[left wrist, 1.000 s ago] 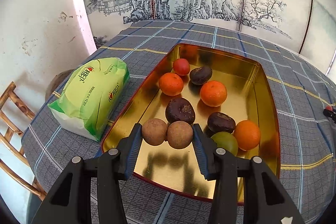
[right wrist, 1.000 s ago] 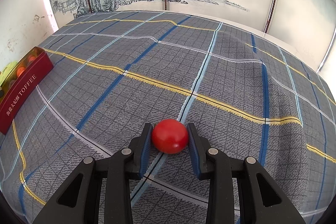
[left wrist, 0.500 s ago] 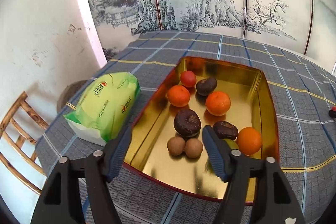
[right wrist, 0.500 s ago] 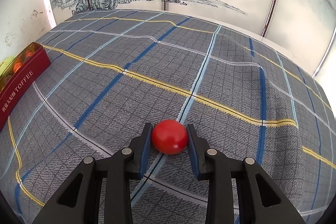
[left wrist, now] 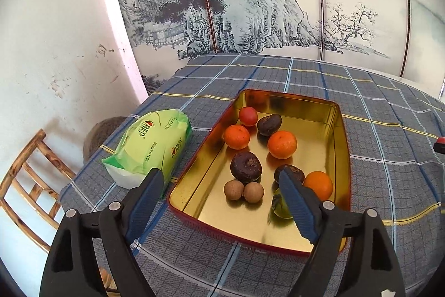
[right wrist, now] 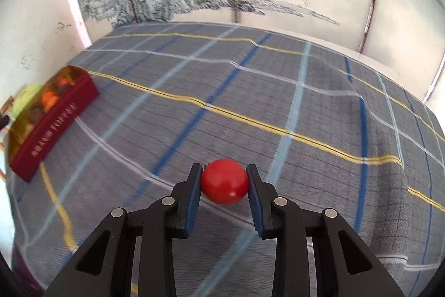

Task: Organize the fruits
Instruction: 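Carry the tomato into the tin with the right gripper and release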

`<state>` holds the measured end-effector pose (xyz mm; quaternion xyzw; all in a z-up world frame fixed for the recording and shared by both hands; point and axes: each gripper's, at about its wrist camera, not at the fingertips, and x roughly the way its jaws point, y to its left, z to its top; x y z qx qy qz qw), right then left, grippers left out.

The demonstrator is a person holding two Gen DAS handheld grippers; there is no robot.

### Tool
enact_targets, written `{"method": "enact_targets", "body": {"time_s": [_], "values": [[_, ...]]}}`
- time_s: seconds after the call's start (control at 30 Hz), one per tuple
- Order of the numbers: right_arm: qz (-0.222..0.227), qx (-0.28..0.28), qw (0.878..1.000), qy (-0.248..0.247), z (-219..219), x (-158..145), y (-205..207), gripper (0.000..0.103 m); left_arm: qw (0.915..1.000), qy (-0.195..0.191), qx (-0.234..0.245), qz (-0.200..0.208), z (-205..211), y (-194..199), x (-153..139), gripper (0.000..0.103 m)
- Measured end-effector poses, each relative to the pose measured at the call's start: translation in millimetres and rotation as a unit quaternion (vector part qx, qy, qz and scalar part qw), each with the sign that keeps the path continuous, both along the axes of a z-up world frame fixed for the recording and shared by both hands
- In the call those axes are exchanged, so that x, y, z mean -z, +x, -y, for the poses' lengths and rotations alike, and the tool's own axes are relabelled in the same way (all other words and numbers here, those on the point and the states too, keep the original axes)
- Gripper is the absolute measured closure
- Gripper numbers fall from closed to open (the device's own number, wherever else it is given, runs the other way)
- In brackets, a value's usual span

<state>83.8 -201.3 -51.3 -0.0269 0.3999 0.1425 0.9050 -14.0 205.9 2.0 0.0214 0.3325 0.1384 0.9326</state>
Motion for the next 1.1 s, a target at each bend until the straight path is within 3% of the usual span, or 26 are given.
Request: {"method": "enact_targets", "body": {"time_s": [0.2, 0.47, 0.77, 0.93, 1.1], "values": [[0.023, -0.053, 0.998, 0.008, -43, -29, -19, 0.07, 0.9999, -0.012, -0.009, 0.002, -6, -10, 0, 0.016], [0.038, -0.14, 0.989, 0.022, -139, -58, -19, 0.07, 0.9991, -0.033, -0.025, 0.004, -22, -24, 4, 0.016], [0.035, -0.207, 0.978, 0.019, -242, -57, -5, 0.07, 0.9978, -0.063, -0.014, 0.018, -29, -34, 0, 0.012], [0.034, -0.224, 0.974, 0.013, -275, -57, 3, 0.07, 0.9964, -0.071, -0.009, 0.046, -29, -42, -5, 0.007], [0.027, -0.231, 0.973, 0.003, -298, -48, 16, 0.07, 0.9964, -0.072, 0.004, 0.045, -25, -41, -4, 0.005]]}}
